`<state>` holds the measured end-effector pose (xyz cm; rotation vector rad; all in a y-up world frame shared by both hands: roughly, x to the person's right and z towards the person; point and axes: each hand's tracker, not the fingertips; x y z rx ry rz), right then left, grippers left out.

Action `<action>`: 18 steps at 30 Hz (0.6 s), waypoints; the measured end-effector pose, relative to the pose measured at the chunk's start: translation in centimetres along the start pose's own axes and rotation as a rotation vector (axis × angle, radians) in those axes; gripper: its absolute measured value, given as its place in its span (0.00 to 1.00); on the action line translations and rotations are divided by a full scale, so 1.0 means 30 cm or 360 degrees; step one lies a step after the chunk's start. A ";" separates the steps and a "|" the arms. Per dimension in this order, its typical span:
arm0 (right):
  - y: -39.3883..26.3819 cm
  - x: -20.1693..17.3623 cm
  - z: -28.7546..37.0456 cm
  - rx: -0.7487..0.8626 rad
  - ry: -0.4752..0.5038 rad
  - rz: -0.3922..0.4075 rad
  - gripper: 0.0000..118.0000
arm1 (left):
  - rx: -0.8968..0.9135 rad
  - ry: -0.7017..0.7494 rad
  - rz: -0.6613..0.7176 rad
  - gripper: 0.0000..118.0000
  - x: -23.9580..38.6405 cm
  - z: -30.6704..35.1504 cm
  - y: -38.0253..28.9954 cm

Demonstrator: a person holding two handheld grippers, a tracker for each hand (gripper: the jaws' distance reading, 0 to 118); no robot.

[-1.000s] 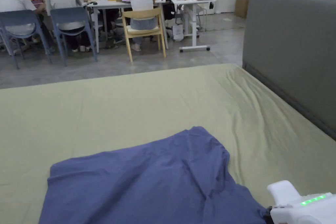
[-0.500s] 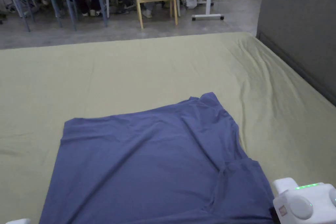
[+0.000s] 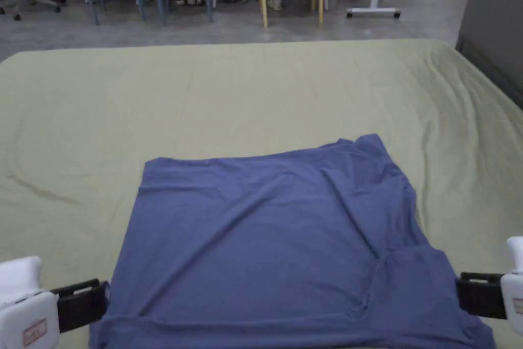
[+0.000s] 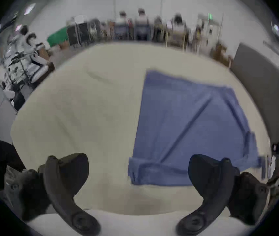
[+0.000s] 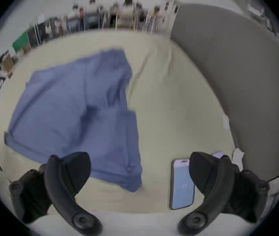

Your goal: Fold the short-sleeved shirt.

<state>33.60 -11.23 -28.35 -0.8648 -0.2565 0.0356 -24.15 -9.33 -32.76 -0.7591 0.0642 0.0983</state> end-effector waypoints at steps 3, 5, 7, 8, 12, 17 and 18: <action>0.018 -0.025 0.057 0.0096 0.0028 -0.0020 1.00 | -0.0034 0.0000 0.0031 1.00 0.027 0.047 -0.025; -0.012 -0.073 0.077 0.0093 0.0097 -0.0023 1.00 | -0.0286 0.0073 -0.0009 1.00 0.050 0.029 -0.070; -0.061 -0.121 0.074 0.0092 0.0153 -0.0035 0.67 | -0.0323 0.0115 -0.0046 0.70 0.082 -0.003 -0.150; -0.080 -0.148 0.072 0.0079 0.0174 -0.0025 0.02 | -0.0308 0.0070 -0.0037 0.03 0.083 -0.010 -0.177; -0.117 -0.176 0.079 0.0029 0.0296 -0.0101 0.02 | -0.0443 -0.0002 -0.0010 0.00 0.063 -0.111 -0.185; -0.050 -0.192 0.076 0.0004 0.0232 -0.0004 0.02 | -0.0413 0.0082 0.0032 0.95 0.020 -0.274 -0.124; -0.038 -0.183 0.076 0.0002 0.0223 -0.0013 0.02 | -0.0388 0.0091 -0.0077 1.00 0.026 -0.277 -0.139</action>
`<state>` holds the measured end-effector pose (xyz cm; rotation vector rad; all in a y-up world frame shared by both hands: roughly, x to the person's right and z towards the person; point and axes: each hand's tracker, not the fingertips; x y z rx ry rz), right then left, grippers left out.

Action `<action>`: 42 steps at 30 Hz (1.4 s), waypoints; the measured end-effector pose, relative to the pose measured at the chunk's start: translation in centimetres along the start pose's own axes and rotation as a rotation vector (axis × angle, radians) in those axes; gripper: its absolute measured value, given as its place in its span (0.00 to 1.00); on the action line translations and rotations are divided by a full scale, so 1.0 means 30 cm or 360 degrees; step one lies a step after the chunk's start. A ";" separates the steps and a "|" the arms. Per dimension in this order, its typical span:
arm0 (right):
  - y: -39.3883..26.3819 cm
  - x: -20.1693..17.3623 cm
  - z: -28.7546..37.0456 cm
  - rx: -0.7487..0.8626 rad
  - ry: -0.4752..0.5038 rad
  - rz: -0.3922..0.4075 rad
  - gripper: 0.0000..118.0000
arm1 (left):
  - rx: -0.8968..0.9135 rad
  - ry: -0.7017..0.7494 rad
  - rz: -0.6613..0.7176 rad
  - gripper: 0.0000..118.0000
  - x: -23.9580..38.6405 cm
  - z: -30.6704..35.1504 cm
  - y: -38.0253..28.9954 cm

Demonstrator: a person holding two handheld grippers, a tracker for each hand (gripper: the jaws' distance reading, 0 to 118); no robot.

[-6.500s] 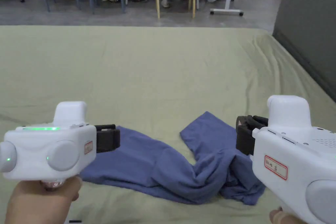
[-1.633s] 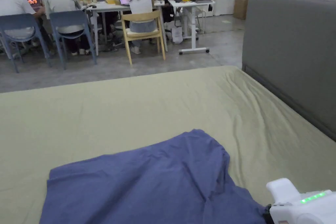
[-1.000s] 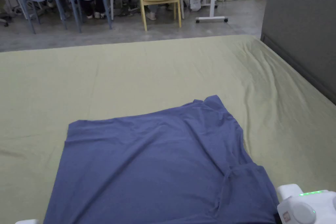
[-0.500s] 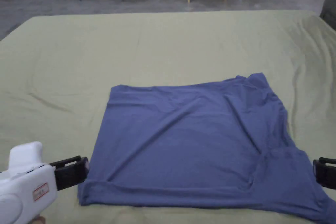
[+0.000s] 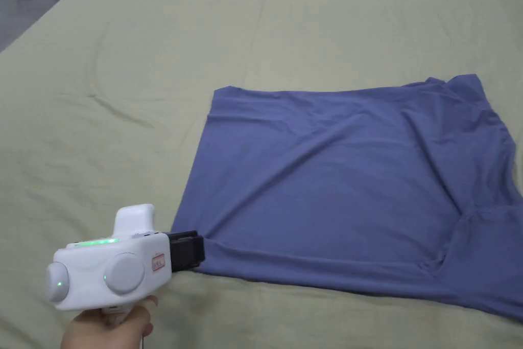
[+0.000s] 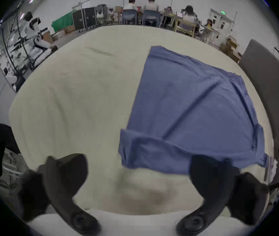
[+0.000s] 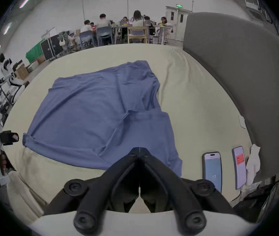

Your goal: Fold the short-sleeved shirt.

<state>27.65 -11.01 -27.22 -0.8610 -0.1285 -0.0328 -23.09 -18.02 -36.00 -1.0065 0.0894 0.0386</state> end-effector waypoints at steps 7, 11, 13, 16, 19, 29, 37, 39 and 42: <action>0.003 0.085 -0.054 -0.0049 -0.0087 -0.0021 0.02 | -0.0273 -0.0001 0.0050 0.98 0.023 -0.251 0.002; -0.018 0.139 -0.116 -0.0116 -0.0122 -0.0020 0.02 | -0.0130 -0.0029 -0.0023 0.16 0.093 -0.157 0.015; -0.021 0.163 -0.145 -0.0162 -0.0123 -0.0009 0.02 | -0.0114 -0.0143 -0.0031 0.04 0.153 -0.087 0.019; -0.045 0.192 -0.199 -0.0264 -0.0004 -0.0004 0.02 | -0.0109 -0.0126 -0.0074 0.04 0.190 -0.066 0.029; -0.070 0.222 -0.270 -0.0349 0.0003 -0.0014 0.81 | -0.0123 -0.0177 0.0012 0.04 0.136 -0.078 0.045; -0.156 0.262 -0.368 -0.0539 0.0051 -0.0241 0.94 | -0.0121 -0.0199 0.0140 0.04 0.080 -0.099 0.005; -0.084 0.237 -0.329 -0.0239 0.0132 -0.0402 0.11 | -0.0102 -0.0238 0.0289 0.04 0.075 -0.073 0.030; -0.019 0.238 -0.290 -0.0157 0.0191 -0.0449 0.10 | -0.0066 -0.0268 0.0355 0.04 0.064 -0.043 0.068; 0.122 0.223 -0.282 -0.0013 0.0194 -0.0364 0.10 | -0.0005 -0.0306 0.0404 0.04 0.051 -0.035 0.164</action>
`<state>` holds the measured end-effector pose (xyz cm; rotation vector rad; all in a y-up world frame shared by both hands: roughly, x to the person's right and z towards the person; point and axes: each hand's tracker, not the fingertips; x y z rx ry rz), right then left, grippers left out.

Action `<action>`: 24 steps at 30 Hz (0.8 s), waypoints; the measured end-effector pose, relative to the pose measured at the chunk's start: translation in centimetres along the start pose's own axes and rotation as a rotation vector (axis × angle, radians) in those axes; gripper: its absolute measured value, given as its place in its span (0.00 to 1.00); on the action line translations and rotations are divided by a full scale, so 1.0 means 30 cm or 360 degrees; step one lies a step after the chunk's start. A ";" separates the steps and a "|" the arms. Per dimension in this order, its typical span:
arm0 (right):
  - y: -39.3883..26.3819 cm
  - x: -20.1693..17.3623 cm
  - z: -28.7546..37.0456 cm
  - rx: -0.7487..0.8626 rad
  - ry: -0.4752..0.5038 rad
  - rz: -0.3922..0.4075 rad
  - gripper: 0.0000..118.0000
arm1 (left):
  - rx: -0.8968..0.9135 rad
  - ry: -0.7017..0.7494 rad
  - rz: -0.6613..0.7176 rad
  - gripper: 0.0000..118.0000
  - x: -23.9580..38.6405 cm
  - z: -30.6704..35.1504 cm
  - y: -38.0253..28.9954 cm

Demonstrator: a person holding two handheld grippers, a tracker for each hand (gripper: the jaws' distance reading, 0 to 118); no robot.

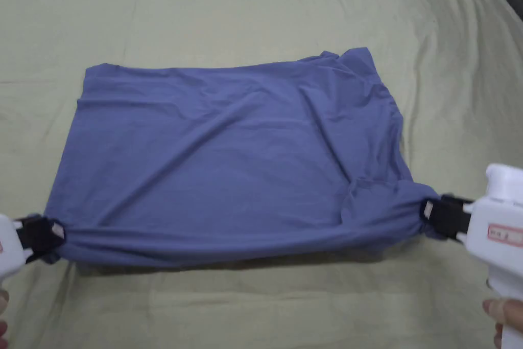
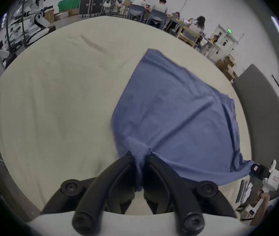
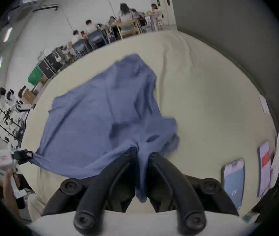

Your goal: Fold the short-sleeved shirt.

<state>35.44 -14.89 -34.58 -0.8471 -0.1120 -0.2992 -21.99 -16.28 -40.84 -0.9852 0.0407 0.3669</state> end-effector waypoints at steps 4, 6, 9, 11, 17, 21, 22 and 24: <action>0.217 -0.103 -0.099 0.0025 -0.0046 0.0111 0.10 | 0.0106 -0.0050 0.0008 0.04 0.079 -0.042 0.161; 0.297 -0.094 -0.216 0.0012 -0.0087 0.0102 0.10 | 0.0138 -0.0048 0.0015 0.04 0.105 -0.104 0.255; 0.392 -0.119 -0.390 -0.0052 -0.0109 0.0133 0.10 | 0.0156 0.0043 -0.0054 0.04 0.166 -0.225 0.354; 0.424 -0.139 -0.504 -0.0110 -0.0169 0.0177 0.10 | 0.0120 0.0114 -0.0137 0.04 0.183 -0.339 0.402; 0.380 -0.156 -0.728 -0.0301 -0.0279 0.0189 0.10 | -0.0083 0.0367 -0.0278 0.04 0.177 -0.603 0.392; 0.354 -0.173 -0.750 -0.0258 -0.0329 0.0254 0.10 | 0.0006 0.0326 -0.0306 0.04 0.176 -0.601 0.357; 0.360 -0.182 -0.750 -0.0272 -0.0349 0.0299 0.10 | 0.0004 0.0329 -0.0323 0.04 0.177 -0.602 0.360; 0.393 -0.181 -0.736 -0.0313 -0.0369 0.0331 0.19 | -0.0030 0.0301 -0.0334 0.06 0.167 -0.576 0.379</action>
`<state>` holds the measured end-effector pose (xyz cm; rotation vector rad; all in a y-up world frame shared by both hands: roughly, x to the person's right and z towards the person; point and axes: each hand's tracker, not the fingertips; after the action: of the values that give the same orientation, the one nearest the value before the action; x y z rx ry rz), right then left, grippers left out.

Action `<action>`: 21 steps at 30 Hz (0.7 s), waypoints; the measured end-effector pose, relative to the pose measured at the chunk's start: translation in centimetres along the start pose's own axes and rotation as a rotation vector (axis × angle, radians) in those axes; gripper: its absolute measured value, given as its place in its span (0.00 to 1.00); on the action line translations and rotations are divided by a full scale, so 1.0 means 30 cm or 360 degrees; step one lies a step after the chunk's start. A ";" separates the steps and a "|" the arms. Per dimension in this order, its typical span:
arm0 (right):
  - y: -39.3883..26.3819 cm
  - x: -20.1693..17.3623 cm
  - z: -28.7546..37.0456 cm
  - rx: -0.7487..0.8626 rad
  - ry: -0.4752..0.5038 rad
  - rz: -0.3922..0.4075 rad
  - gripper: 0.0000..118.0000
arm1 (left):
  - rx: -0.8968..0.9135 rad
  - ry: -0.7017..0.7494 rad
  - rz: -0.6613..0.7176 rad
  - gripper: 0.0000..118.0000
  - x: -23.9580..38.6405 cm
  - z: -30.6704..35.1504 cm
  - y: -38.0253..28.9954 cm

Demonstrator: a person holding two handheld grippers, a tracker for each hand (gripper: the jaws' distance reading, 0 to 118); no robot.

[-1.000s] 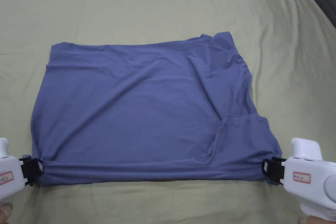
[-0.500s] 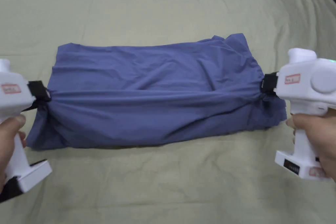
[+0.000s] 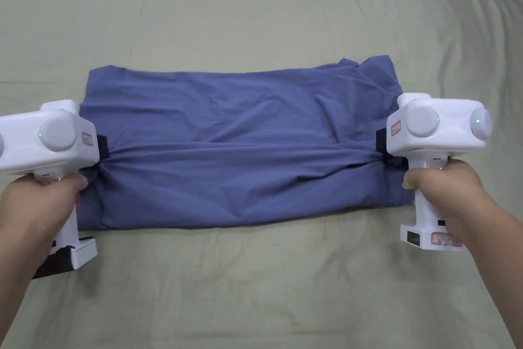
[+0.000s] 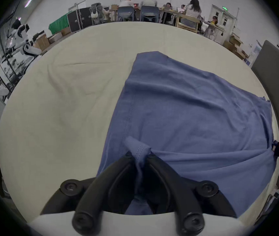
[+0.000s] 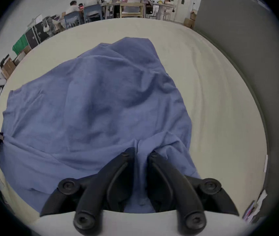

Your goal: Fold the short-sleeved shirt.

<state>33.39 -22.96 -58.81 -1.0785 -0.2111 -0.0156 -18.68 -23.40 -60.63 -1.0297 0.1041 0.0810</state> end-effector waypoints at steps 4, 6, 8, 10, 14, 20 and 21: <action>0.014 0.067 0.203 0.0272 0.0111 -0.0150 1.00 | 0.0115 -0.0132 0.0093 1.00 -0.039 0.219 -0.010; -0.049 0.054 0.420 0.0483 0.0052 -0.0088 1.00 | 0.0431 -0.0196 0.0069 1.00 -0.048 0.365 -0.071; -0.131 0.056 0.530 0.0545 0.0075 -0.0054 1.00 | 0.0465 -0.0179 0.0028 1.00 -0.041 0.461 -0.158; -0.293 0.031 0.568 0.0544 0.0081 -0.0065 1.00 | 0.0420 -0.0175 0.0021 1.00 -0.034 0.514 -0.270; -0.508 -0.022 0.608 0.0492 0.0033 0.0059 0.19 | 0.0088 -0.0111 -0.0021 0.75 -0.026 0.519 -0.472; -0.668 -0.032 0.549 0.0290 0.0148 -0.0091 0.02 | 0.0049 -0.0177 0.0010 0.00 -0.012 0.520 -0.531; -0.659 -0.032 0.571 0.0314 0.0102 -0.0052 0.02 | 0.0080 -0.0161 0.0022 0.00 -0.018 0.517 -0.506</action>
<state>27.37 -17.43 -33.96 -0.8768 -0.1687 -0.0573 -16.70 -17.89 -39.71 -0.9728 0.0212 0.1419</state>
